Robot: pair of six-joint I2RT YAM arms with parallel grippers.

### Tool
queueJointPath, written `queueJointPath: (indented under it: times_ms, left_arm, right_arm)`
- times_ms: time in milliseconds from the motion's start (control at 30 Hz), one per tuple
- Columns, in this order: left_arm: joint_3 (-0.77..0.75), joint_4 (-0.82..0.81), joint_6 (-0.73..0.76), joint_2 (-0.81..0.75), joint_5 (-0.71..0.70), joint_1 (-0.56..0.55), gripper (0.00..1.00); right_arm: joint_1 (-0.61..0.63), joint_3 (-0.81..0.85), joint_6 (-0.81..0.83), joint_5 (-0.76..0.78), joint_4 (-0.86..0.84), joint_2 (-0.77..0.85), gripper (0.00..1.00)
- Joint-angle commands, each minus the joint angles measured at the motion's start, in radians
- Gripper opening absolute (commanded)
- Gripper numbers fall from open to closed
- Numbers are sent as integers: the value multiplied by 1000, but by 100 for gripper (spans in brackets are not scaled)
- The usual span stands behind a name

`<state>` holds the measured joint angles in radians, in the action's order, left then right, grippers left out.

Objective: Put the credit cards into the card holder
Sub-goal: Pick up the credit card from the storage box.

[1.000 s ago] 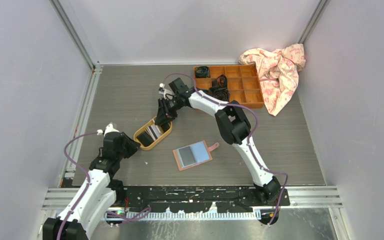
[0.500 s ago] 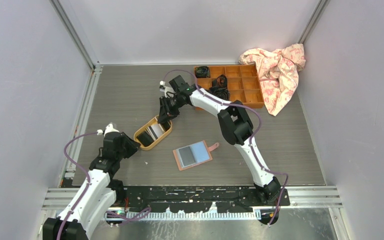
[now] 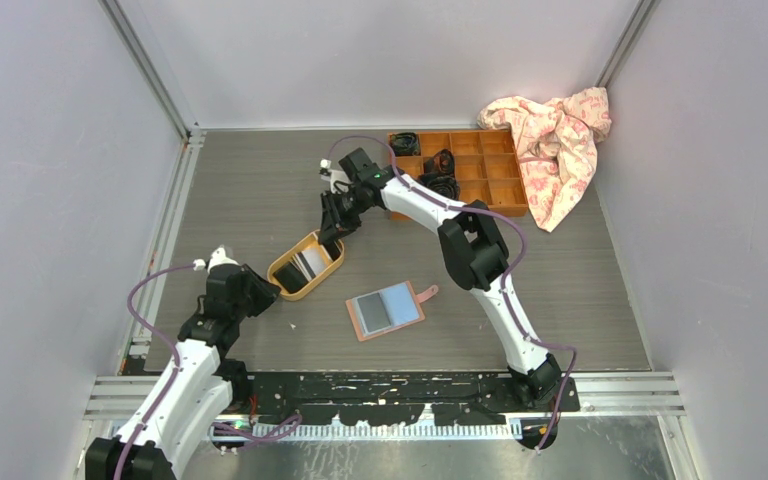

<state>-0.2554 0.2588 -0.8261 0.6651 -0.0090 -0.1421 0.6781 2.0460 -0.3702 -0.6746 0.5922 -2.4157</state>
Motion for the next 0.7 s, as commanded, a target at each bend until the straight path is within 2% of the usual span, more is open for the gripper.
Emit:
queueJointPath:
  times_ms: [0, 300, 667]
  left_arm:
    - [-8, -8, 19, -12, -11, 1, 18]
    - [-7, -7, 18, -15, -9, 0, 18]
    - [-8, -3, 15, -26, -6, 1, 18]
  right_arm:
    - [-26, 9, 65, 138, 60, 26, 26]
    - [-26, 19, 105, 184, 94, 32, 27]
    - [-16, 35, 137, 197, 124, 22, 36]
